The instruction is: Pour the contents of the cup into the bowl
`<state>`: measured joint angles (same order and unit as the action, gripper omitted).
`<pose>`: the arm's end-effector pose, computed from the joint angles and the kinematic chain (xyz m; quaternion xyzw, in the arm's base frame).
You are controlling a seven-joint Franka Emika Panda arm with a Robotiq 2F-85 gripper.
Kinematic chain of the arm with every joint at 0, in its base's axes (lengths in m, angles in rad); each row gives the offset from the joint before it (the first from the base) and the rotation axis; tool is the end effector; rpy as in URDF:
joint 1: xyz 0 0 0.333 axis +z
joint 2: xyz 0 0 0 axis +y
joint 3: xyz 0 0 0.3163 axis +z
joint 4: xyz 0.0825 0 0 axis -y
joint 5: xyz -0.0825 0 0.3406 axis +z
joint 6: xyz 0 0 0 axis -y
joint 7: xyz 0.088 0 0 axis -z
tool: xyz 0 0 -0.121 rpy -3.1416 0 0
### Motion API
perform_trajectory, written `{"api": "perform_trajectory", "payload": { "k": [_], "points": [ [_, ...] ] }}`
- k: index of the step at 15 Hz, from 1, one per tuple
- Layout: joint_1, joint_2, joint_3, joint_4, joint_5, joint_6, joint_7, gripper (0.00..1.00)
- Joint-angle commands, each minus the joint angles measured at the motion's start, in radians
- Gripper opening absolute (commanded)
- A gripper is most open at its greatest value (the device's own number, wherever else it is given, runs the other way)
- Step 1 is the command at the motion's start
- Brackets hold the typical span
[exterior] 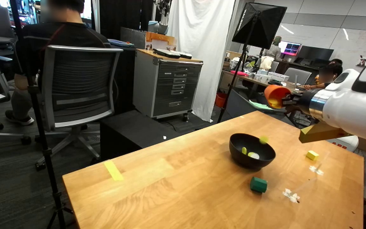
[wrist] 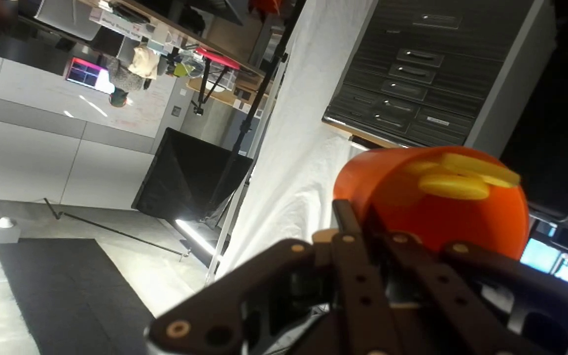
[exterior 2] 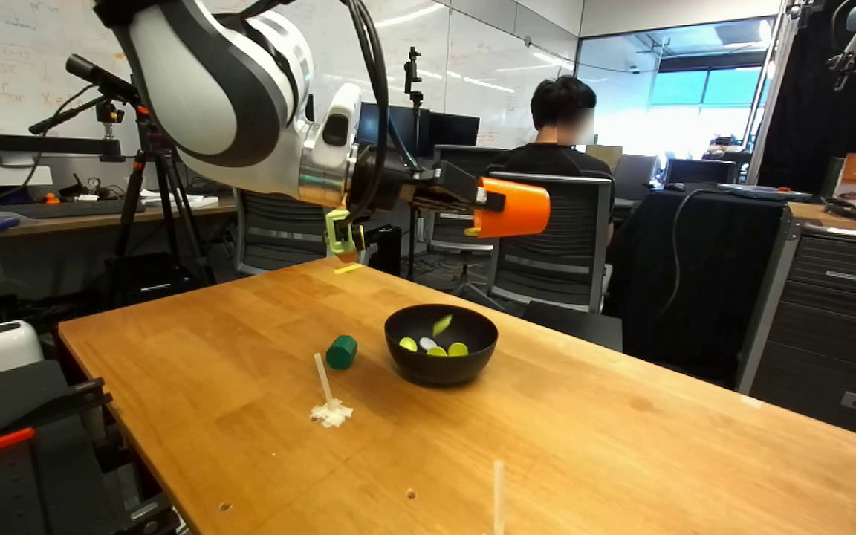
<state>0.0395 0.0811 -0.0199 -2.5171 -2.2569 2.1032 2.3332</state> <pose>0.4587 -0.0372 0.2948 0.7485 -0.1238 0.5531 0.3443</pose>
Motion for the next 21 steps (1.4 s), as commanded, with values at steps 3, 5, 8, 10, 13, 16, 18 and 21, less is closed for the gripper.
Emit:
{"api": "perform_trajectory", "payload": {
  "k": [3, 5, 8, 10, 13, 16, 18, 21],
  "points": [
    [-0.014, -0.035, 0.02, -0.021, -0.022, -0.02, -0.035, 0.02],
    [-0.014, -0.035, 0.02, -0.021, -0.024, -0.02, -0.037, 0.02],
    [-0.013, -0.035, 0.021, -0.021, -0.031, -0.024, -0.037, 0.02],
    [-0.013, -0.036, 0.021, -0.022, -0.043, -0.025, -0.034, 0.02],
    [-0.013, -0.037, 0.022, -0.022, -0.066, -0.027, -0.029, 0.02],
    [-0.013, -0.037, 0.022, -0.022, -0.092, -0.029, -0.022, 0.02],
    [-0.013, -0.038, 0.022, -0.023, -0.108, -0.031, -0.019, 0.02],
    [-0.013, -0.041, 0.022, -0.023, -0.13, -0.034, -0.012, 0.01]
  ]
}}
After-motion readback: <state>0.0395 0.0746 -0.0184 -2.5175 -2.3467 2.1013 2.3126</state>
